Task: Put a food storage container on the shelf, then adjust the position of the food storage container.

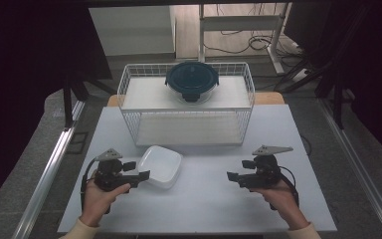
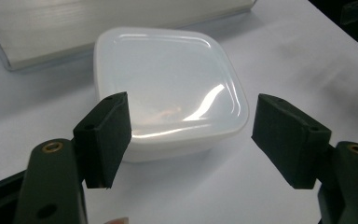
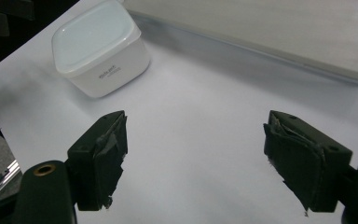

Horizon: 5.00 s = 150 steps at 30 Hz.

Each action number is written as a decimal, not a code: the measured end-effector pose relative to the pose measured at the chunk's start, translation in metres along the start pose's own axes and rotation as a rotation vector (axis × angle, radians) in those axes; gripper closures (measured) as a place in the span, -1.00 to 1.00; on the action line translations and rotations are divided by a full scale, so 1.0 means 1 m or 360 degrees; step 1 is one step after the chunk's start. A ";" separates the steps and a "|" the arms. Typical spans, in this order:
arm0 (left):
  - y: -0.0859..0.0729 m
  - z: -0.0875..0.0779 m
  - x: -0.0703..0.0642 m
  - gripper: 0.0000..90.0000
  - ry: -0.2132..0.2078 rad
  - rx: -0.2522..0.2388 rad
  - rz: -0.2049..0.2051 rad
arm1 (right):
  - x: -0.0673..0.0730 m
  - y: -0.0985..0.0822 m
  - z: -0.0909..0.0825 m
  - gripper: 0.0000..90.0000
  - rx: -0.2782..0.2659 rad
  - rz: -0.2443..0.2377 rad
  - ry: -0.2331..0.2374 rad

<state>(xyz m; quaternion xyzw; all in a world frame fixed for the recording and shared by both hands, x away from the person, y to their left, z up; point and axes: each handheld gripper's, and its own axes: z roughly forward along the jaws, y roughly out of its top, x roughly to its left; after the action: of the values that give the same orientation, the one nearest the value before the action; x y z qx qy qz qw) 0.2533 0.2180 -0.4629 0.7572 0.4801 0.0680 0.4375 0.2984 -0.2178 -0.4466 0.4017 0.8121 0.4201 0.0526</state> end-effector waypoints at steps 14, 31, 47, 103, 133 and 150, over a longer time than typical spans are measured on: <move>-0.005 -0.003 -0.001 -0.38 0.0043 -0.0016 0.0017 | 0.006 -0.001 -0.005 -0.52 -0.0008 -0.0036 -0.0002; 0.009 -0.002 0.014 -0.33 0.0081 -0.0034 -0.0055 | 0.000 0.001 -0.012 -0.50 -0.0014 -0.0017 -0.0045; 0.022 0.013 0.050 0.04 0.0177 0.0089 -0.0167 | -0.009 -0.002 -0.014 -0.50 -0.0001 0.0007 -0.0114; 0.058 0.123 -0.026 1.00 -0.0180 0.0446 0.0265 | -0.009 -0.004 -0.010 -0.51 0.0027 0.0039 -0.0104; -0.021 0.066 -0.058 1.00 -0.0189 0.0371 0.0191 | -0.011 -0.006 -0.009 -0.52 0.0038 0.0046 -0.0138; 0.013 0.111 -0.056 1.00 -0.0137 0.0374 0.0147 | -0.017 -0.007 -0.010 -0.51 0.0054 0.0064 -0.0138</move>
<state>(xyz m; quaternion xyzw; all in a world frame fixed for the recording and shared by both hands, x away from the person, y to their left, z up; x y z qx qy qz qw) 0.2909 0.1056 -0.5031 0.8268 0.4301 -0.0011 0.3624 0.3013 -0.2383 -0.4494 0.4367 0.8077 0.3894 0.0725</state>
